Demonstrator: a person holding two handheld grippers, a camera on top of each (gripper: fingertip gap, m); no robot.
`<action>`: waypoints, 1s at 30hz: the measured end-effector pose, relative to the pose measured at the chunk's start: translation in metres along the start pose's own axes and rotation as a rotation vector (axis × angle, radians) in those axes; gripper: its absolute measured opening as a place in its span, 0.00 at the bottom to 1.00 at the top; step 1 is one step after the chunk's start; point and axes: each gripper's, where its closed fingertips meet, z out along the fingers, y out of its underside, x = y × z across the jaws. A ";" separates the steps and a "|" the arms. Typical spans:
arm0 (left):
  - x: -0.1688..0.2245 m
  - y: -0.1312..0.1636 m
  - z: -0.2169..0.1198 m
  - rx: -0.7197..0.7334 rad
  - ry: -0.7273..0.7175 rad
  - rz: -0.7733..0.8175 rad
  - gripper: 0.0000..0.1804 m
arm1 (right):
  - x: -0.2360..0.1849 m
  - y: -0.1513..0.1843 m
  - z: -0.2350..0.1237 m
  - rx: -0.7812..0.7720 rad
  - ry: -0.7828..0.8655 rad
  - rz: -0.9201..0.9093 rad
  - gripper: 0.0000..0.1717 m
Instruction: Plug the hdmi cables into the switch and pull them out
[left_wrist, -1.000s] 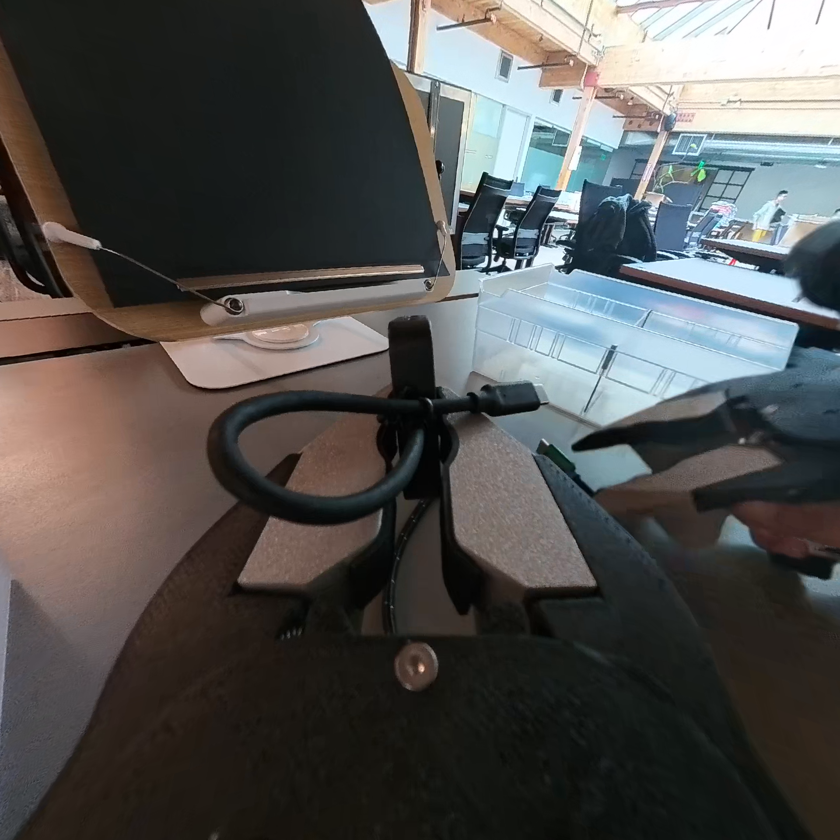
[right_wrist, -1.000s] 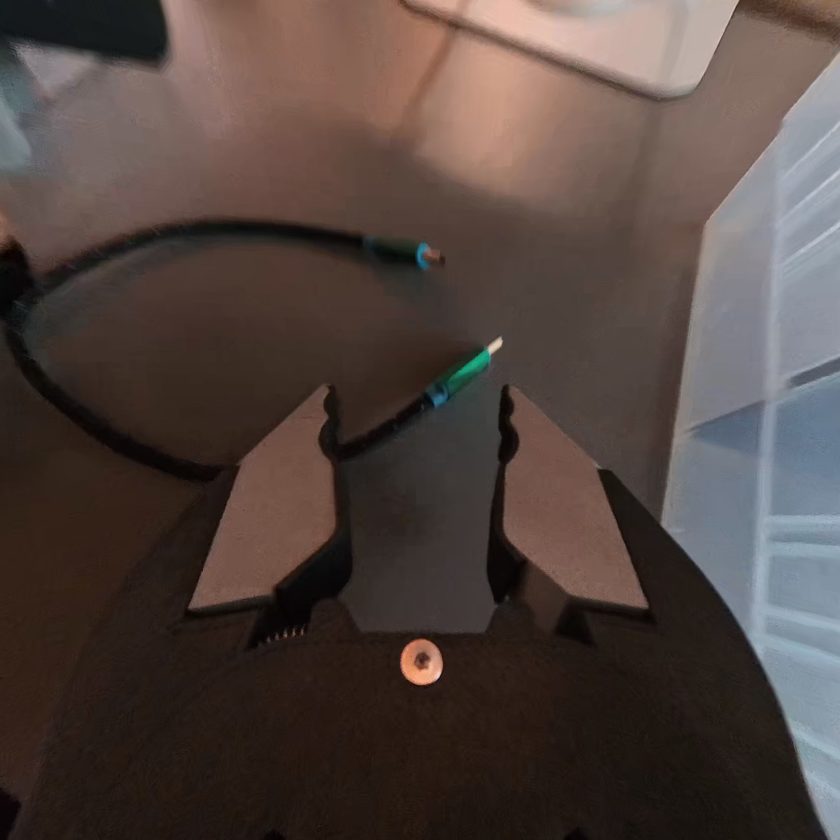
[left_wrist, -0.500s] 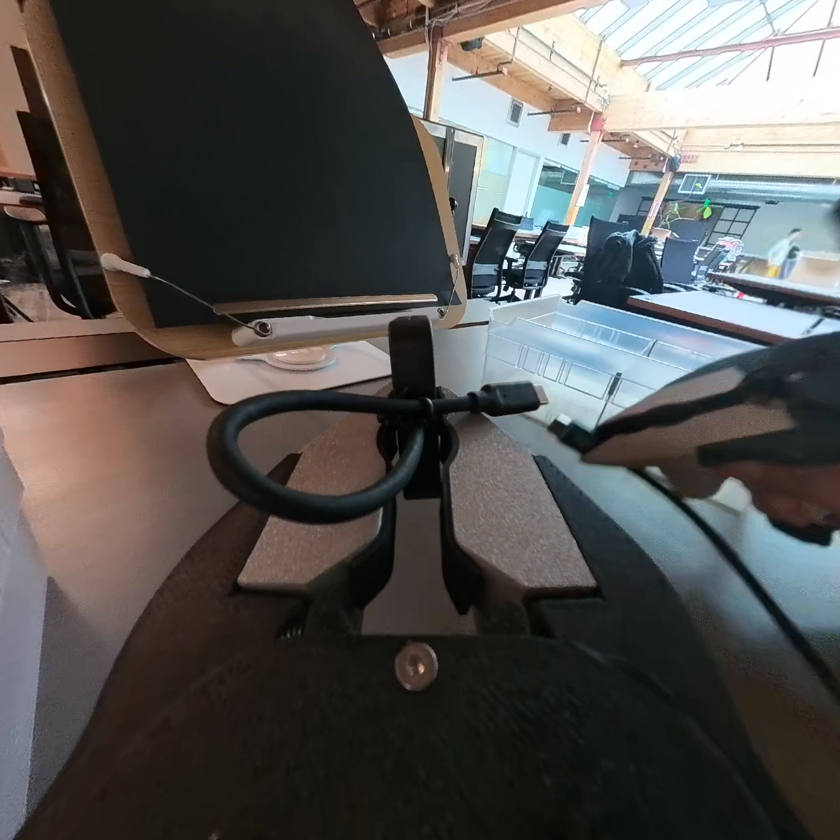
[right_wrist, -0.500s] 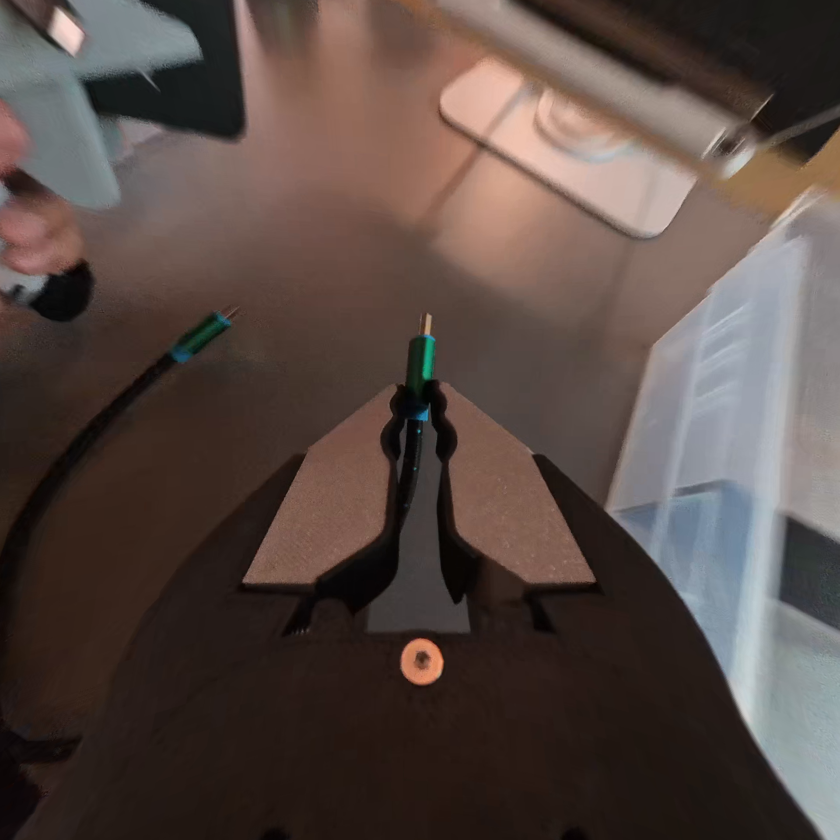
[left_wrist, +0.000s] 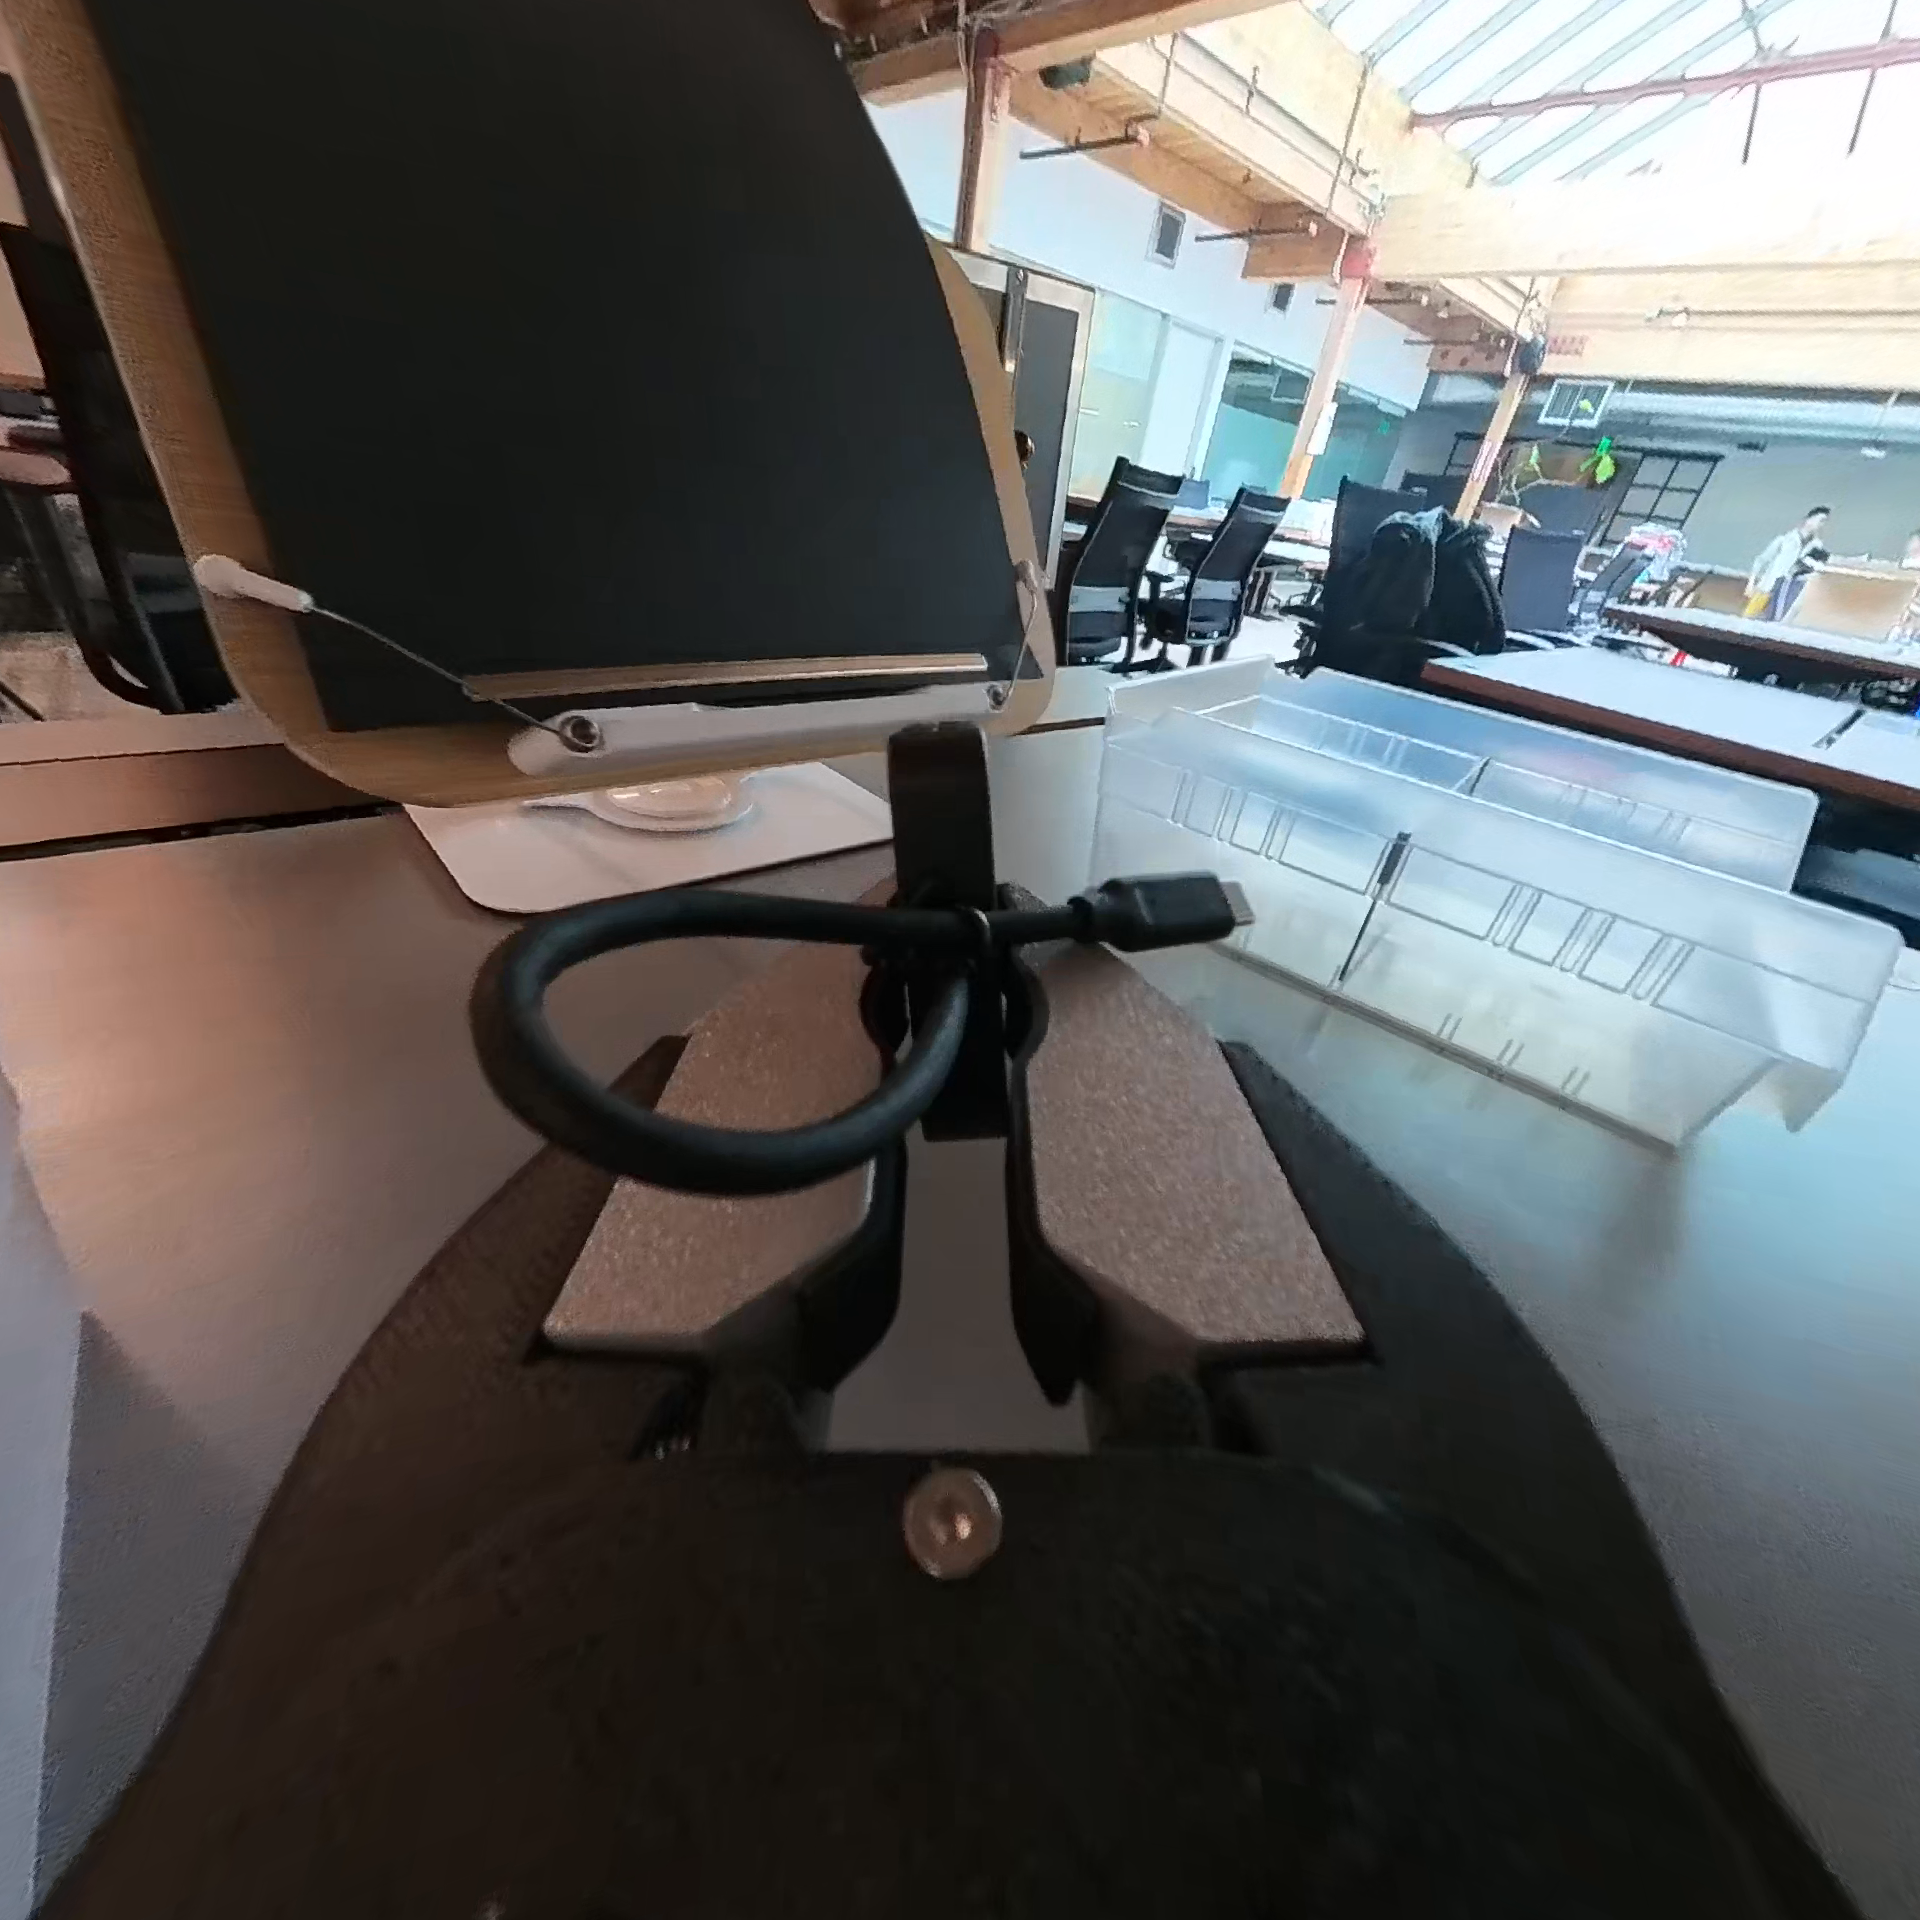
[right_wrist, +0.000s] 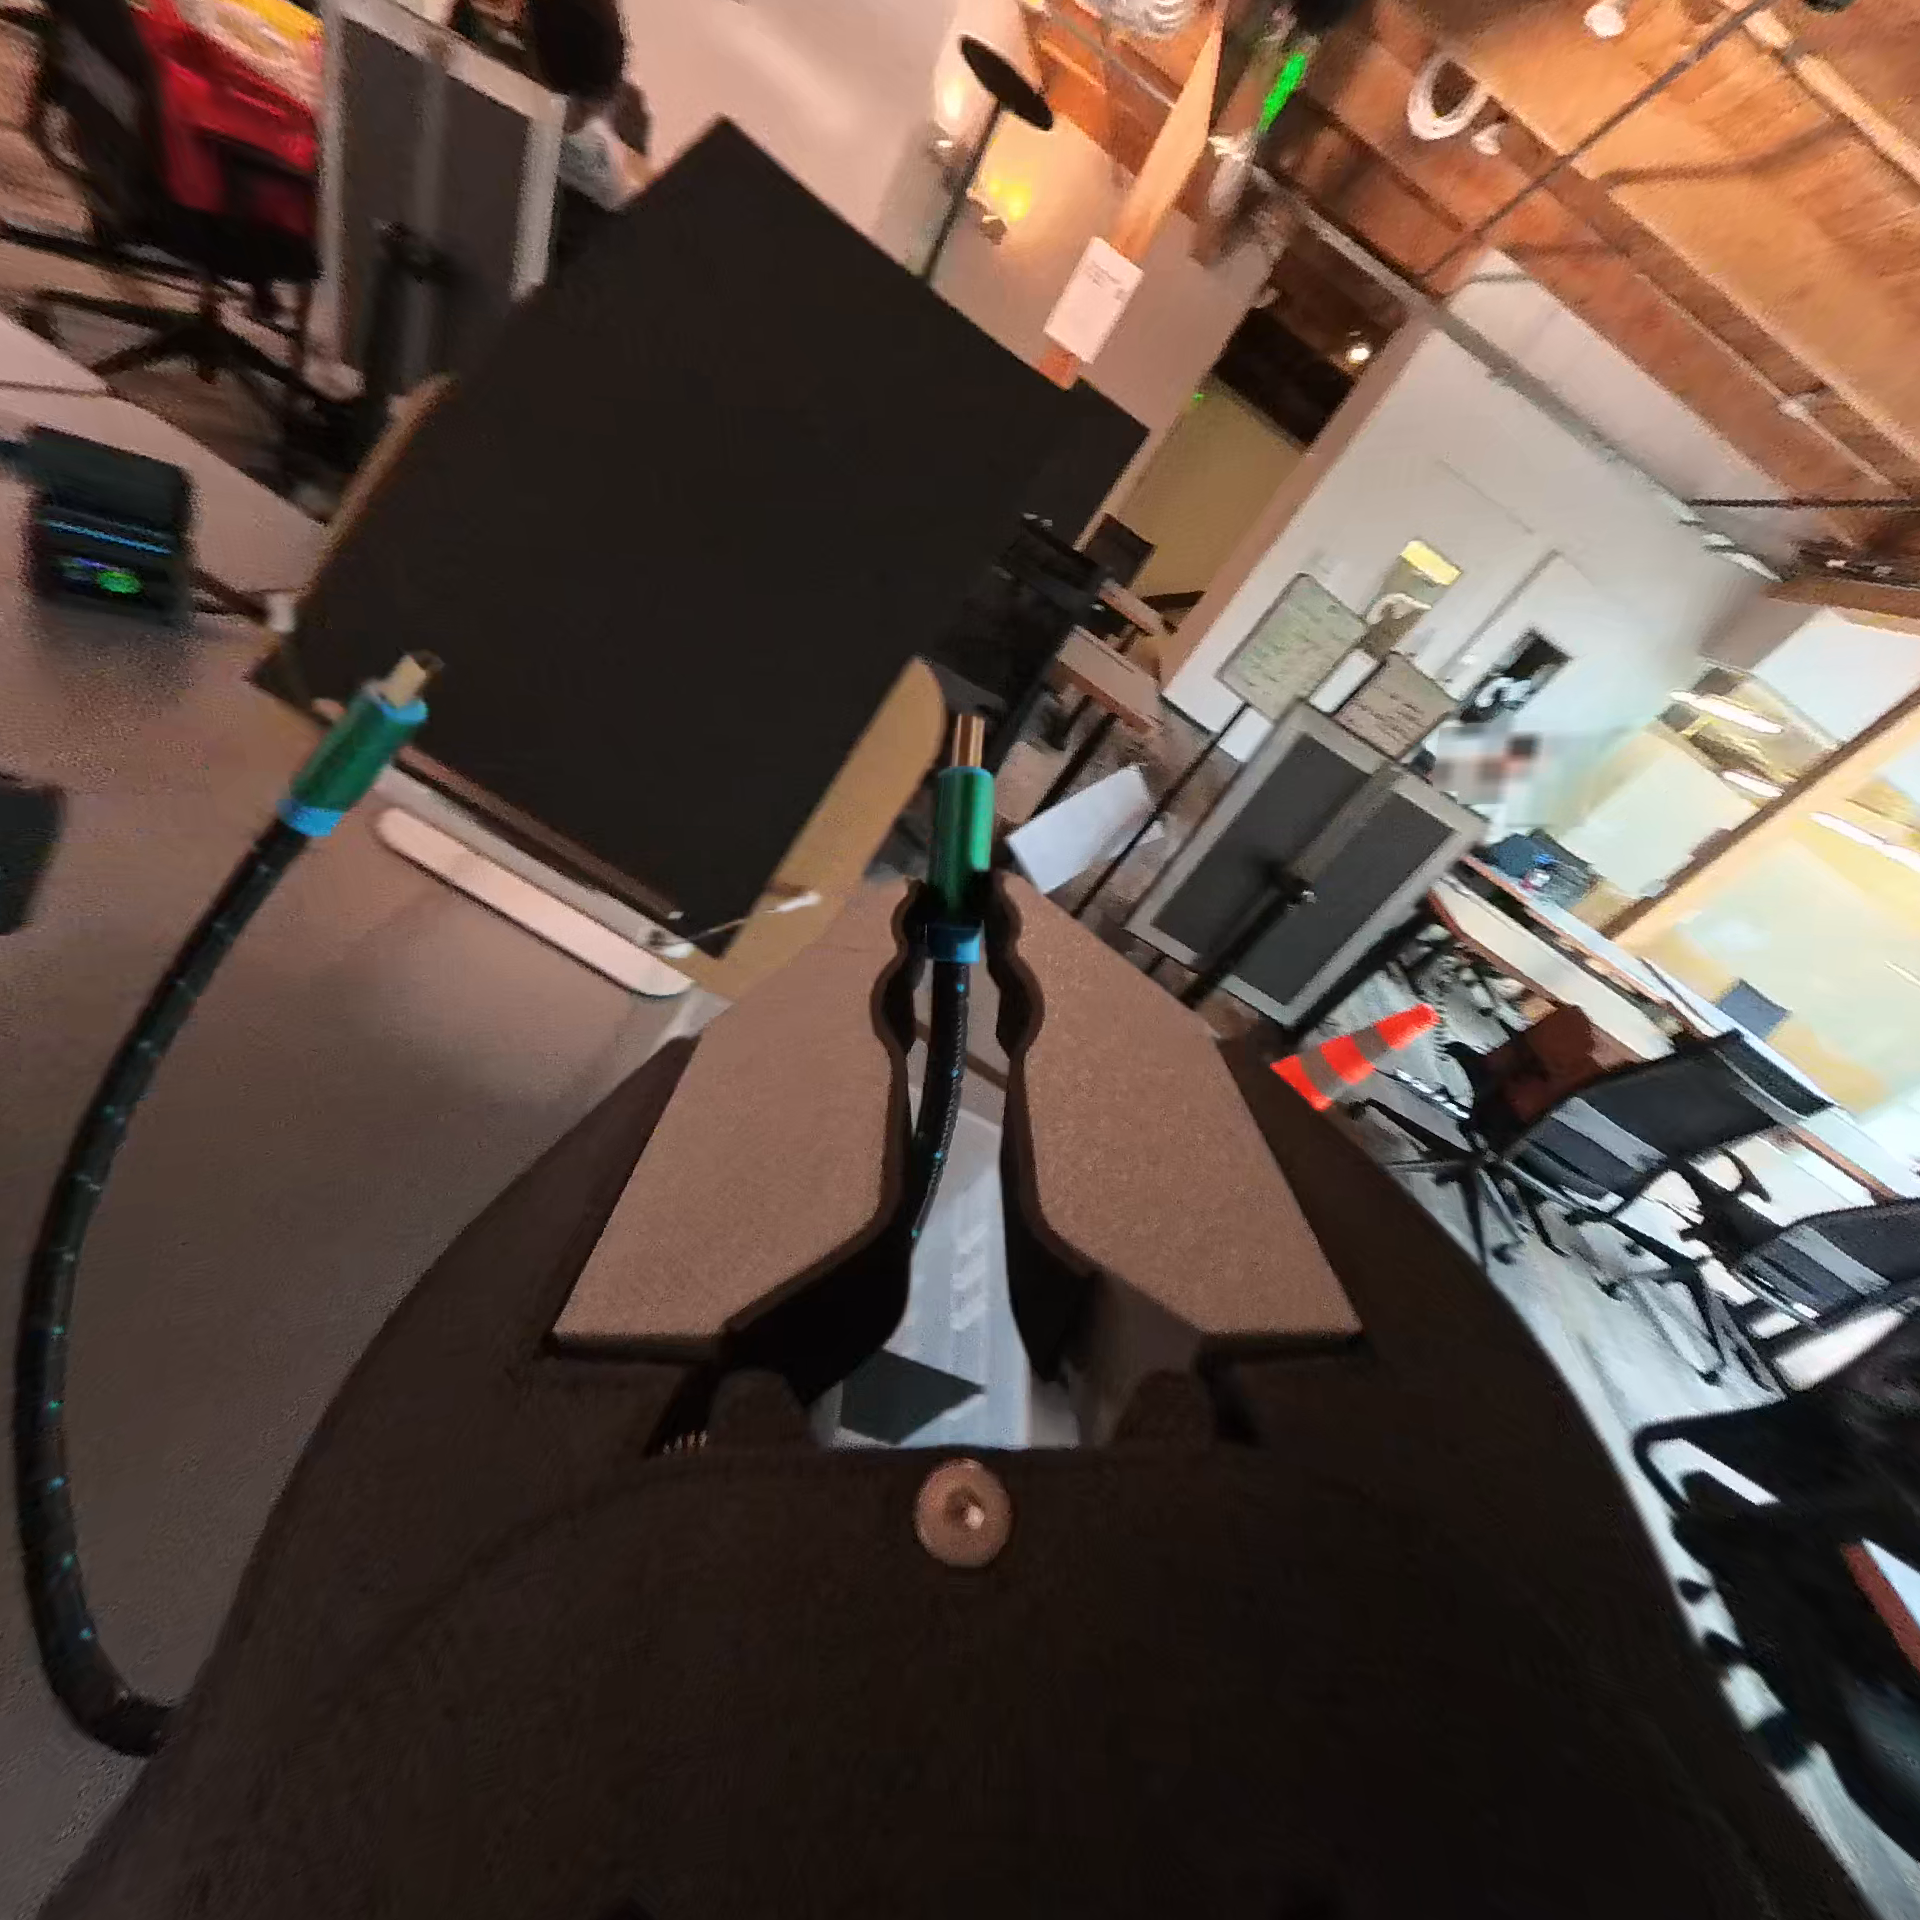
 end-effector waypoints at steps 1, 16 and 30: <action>0.002 0.001 0.001 -0.007 0.003 0.012 0.06 | 0.011 0.007 0.001 0.006 0.030 -0.001 0.04; 0.010 0.011 0.006 -0.055 0.035 0.035 0.06 | -0.029 0.216 0.022 -0.494 -0.336 -0.292 0.04; 0.026 0.015 0.009 -0.078 0.113 0.064 0.06 | 0.002 0.282 0.034 -0.794 -0.137 -0.181 0.20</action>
